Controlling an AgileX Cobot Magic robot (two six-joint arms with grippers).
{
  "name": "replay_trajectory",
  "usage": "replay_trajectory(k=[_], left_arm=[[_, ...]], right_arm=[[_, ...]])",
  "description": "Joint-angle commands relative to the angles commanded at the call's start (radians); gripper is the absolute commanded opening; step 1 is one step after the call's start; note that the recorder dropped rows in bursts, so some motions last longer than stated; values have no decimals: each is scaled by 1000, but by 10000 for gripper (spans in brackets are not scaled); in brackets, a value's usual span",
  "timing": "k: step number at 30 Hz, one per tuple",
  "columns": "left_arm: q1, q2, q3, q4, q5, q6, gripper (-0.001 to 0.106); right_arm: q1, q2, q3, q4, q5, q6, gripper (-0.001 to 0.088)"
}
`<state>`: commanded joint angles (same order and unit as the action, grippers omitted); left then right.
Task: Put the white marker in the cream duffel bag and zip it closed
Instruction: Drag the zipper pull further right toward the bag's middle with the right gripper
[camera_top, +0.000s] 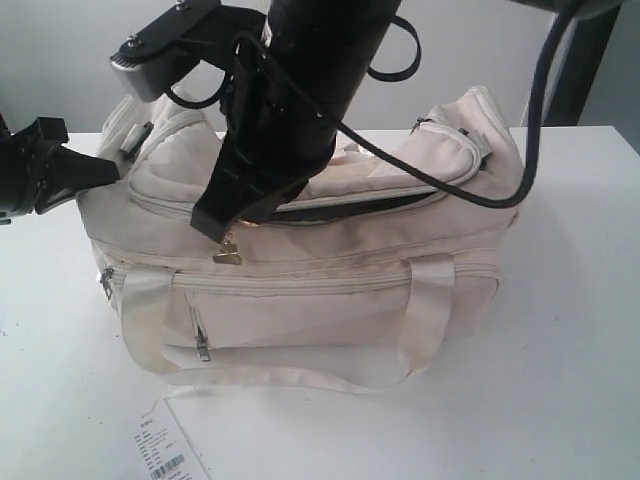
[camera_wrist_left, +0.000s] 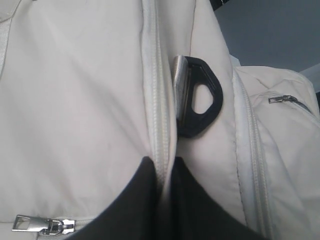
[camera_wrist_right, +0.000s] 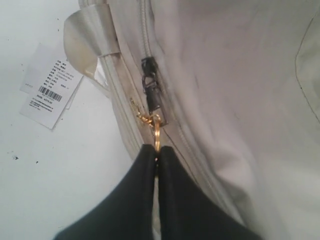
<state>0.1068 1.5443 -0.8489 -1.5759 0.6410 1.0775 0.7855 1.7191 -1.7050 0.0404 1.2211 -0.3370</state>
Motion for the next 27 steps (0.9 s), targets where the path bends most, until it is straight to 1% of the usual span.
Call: replay_trajectory(k=[5, 11, 16, 27], left_arm=[[0, 0, 0, -2, 0, 0, 0], [0, 0, 0, -2, 4, 0, 0], [0, 0, 0, -2, 4, 0, 0], [0, 0, 0, -2, 4, 0, 0]], right_arm=[[-9, -20, 73, -10, 0, 0, 0], [-13, -48, 74, -46, 0, 0, 0], [-48, -79, 89, -40, 0, 0, 0], [-48, -84, 91, -40, 0, 0, 0]])
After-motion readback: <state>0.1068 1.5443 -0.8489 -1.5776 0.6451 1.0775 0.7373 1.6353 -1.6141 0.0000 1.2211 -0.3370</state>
